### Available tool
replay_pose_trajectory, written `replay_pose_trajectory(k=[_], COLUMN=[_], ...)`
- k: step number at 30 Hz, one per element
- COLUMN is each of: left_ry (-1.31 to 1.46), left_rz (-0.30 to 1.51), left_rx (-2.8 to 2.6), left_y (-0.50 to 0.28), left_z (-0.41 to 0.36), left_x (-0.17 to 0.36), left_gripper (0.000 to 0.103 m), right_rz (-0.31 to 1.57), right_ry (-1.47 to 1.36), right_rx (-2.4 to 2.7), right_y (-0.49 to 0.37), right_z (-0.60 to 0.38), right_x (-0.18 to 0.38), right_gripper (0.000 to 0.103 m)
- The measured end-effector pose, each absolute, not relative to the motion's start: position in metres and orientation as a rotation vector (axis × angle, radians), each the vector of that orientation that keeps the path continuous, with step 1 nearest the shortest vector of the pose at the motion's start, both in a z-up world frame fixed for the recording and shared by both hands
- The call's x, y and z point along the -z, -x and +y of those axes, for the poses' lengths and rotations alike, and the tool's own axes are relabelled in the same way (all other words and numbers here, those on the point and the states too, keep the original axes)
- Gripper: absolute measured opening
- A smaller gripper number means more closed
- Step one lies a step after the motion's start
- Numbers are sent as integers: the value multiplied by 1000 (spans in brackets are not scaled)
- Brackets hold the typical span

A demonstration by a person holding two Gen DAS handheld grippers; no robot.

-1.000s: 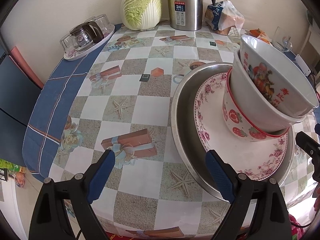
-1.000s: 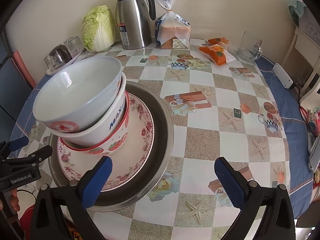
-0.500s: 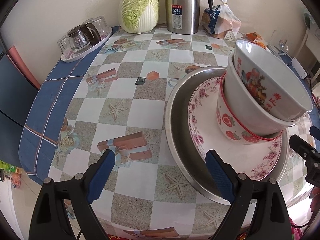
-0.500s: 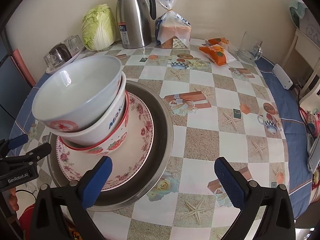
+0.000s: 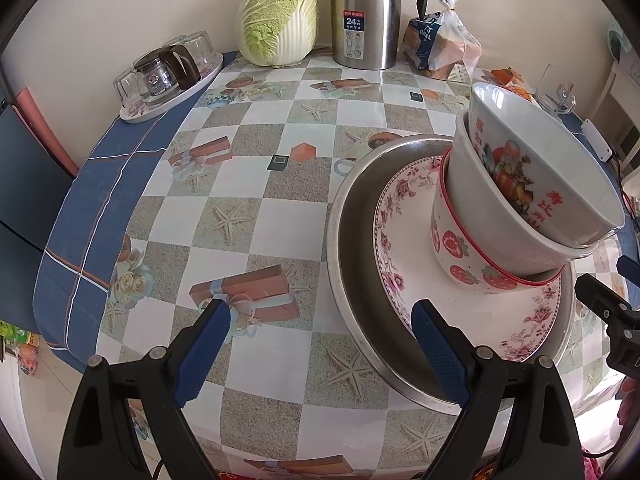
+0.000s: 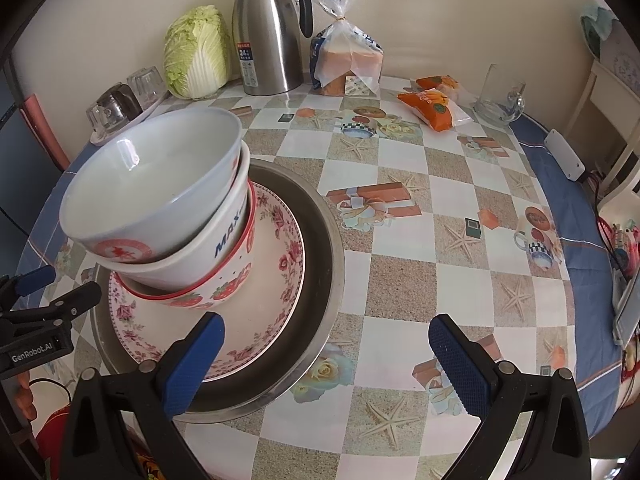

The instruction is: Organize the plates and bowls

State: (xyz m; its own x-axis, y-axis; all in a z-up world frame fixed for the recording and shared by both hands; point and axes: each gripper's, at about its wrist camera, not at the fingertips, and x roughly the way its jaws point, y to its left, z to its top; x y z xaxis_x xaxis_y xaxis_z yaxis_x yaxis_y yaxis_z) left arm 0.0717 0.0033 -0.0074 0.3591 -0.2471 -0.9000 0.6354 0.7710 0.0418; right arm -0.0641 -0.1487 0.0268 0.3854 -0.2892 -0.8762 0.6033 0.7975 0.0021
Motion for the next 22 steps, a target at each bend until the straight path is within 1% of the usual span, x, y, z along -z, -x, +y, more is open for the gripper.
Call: replay_pose_trajectory(k=[12, 22], left_ry=[-415, -386], left_rz=[1075, 1042], left_rx=[584, 575], left_y=[-74, -75], left_z=[3, 9], left_x=[11, 4], left_gripper=[92, 92], right_rz=[1036, 1037], right_ry=[-344, -344], right_rx=[580, 580], right_y=[63, 64], right_z=[-149, -149], right_x=[-25, -25], right_gripper=[103, 103])
